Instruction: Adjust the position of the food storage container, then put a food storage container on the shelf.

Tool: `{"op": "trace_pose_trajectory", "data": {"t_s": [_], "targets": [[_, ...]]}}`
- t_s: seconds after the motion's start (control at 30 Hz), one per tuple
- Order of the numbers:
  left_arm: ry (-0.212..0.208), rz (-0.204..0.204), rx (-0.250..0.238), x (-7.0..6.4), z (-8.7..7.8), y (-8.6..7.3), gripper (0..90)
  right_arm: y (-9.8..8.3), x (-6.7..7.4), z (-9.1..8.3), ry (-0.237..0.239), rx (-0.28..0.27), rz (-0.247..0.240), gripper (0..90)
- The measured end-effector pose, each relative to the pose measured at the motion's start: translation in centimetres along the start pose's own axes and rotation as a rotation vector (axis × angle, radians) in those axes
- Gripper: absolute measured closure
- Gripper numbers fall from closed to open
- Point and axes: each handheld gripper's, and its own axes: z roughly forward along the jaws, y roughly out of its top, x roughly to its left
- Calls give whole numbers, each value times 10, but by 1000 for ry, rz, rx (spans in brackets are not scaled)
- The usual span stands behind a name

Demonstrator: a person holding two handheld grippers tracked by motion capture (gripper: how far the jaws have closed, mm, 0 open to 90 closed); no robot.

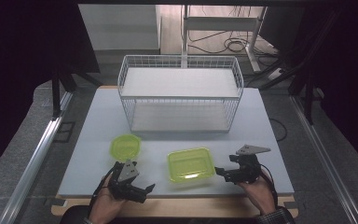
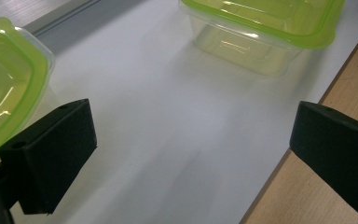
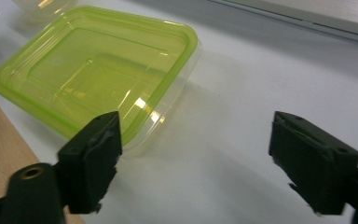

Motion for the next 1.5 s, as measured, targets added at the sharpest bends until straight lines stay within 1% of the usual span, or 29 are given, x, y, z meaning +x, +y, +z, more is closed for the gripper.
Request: {"op": "trace_pose_trajectory", "data": {"t_s": [0.03, 0.1, 0.17, 0.2, 0.27, 0.3, 0.47, 0.53, 0.57, 0.63, 0.73, 0.8, 0.87, 0.97, 1.07, 1.13, 1.23, 1.43, 1.47, 1.5], "targets": [[8, 5, -10, 1, -1, -1, 0, 0, -1, 1, 3, -2, -1, 135], [12, 2, -19, 2, -1, -2, 0, -1, -1, 1, 7, -6, -3, 112], [15, 3, -20, 2, -1, -2, 0, -1, -1, 2, 12, -9, -5, 106], [14, -4, -24, 3, 0, -2, 0, 0, -1, 2, 16, -12, -8, 90], [14, 0, -20, 3, 0, -3, 1, 0, -2, 2, 18, -16, -7, 85], [16, 7, -20, 4, 1, -3, 2, 1, -2, 2, 23, -23, 6, 68], [27, 36, -2, 1, 4, -3, 4, 2, -3, 4, 22, -19, 16, 59], [28, 43, 0, 0, 5, -3, 4, 3, -3, 6, 30, -16, 10, 59], [33, 58, 2, -1, 6, -2, 4, 4, -3, 6, 29, -17, 3, 56], [38, 68, 3, -2, 7, -2, 4, 7, -2, 7, 36, -16, -7, 29], [48, 76, 9, -2, 7, -3, 4, 12, -3, 11, 53, -5, 23, 25], [53, 75, 10, -1, 7, -3, 4, 15, -4, 14, 72, 13, 42, 64], [55, 74, 11, -1, 7, -3, 5, 18, -4, 16, 89, 22, 57, 124], [57, 73, 15, 0, 8, -4, 5, 23, -6, 18, 117, 33, 92, 251], [65, 74, 11, 0, 7, -3, 5, 26, -10, 22, 149, 52, 131, 346], [65, 70, 10, 1, 7, -4, 5, 28, -12, 25, 158, 63, 145, 403], [65, 57, 11, 2, 7, -4, 6, 31, -14, 30, 187, 79, 171, 466], [67, 61, 17, 2, 8, -4, 8, 35, -18, 41, 226, 119, 218, 557], [67, 61, 17, 2, 8, -4, 8, 35, -19, 43, 234, 131, 234, 568], [67, 61, 18, 2, 8, -4, 8, 35, -19, 43, 234, 131, 234, 568]]}}
